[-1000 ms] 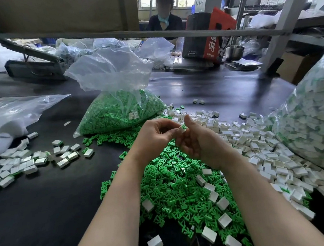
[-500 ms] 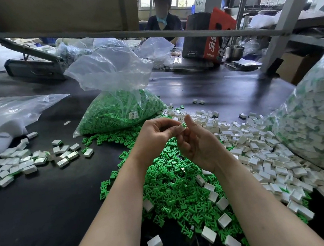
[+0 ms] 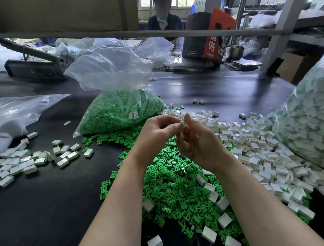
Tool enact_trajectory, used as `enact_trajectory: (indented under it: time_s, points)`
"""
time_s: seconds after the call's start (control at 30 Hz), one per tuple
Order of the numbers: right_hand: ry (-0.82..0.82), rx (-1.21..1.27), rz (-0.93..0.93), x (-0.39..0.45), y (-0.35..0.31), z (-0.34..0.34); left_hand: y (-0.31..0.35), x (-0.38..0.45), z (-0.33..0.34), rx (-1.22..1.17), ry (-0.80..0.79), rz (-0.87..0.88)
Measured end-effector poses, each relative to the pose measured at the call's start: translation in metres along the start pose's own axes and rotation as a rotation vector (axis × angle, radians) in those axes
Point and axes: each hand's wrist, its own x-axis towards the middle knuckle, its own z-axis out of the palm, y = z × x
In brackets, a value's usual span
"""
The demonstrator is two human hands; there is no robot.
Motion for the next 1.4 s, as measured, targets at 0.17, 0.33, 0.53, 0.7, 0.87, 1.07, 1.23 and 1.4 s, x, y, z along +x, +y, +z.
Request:
enact_trajectory:
  time_s: [0.17, 0.33, 0.53, 0.7, 0.87, 1.07, 1.23, 1.4]
  points:
    - [0.012, -0.063, -0.027, 0.0, 0.0, -0.001, 0.004, 0.003, 0.005, -0.008, 0.063, -0.049]
    - [0.037, -0.161, -0.036, 0.002, 0.002, -0.005, 0.004, 0.005, 0.011, 0.061, 0.126, -0.057]
    - [0.055, -0.169, -0.062, 0.003, 0.003, -0.007, 0.003, 0.007, 0.016, 0.073, 0.191, -0.082]
    - [0.129, -0.118, -0.088, 0.004, 0.005, -0.006, 0.004, 0.007, 0.026, -0.017, 0.23, -0.104]
    - [0.135, -0.102, -0.117, 0.003, 0.006, -0.007, 0.002, 0.008, 0.026, -0.032, 0.225, -0.141]
    - [0.16, -0.099, -0.126, 0.004, 0.009, -0.009, 0.001, 0.008, 0.026, -0.043, 0.197, -0.173]
    - [0.15, -0.167, -0.149, 0.005, 0.009, -0.007, 0.002, 0.007, 0.024, -0.078, 0.193, -0.171]
    - [0.117, -0.216, -0.143, 0.004, 0.005, -0.002, 0.002, 0.008, 0.019, -0.165, 0.189, -0.209]
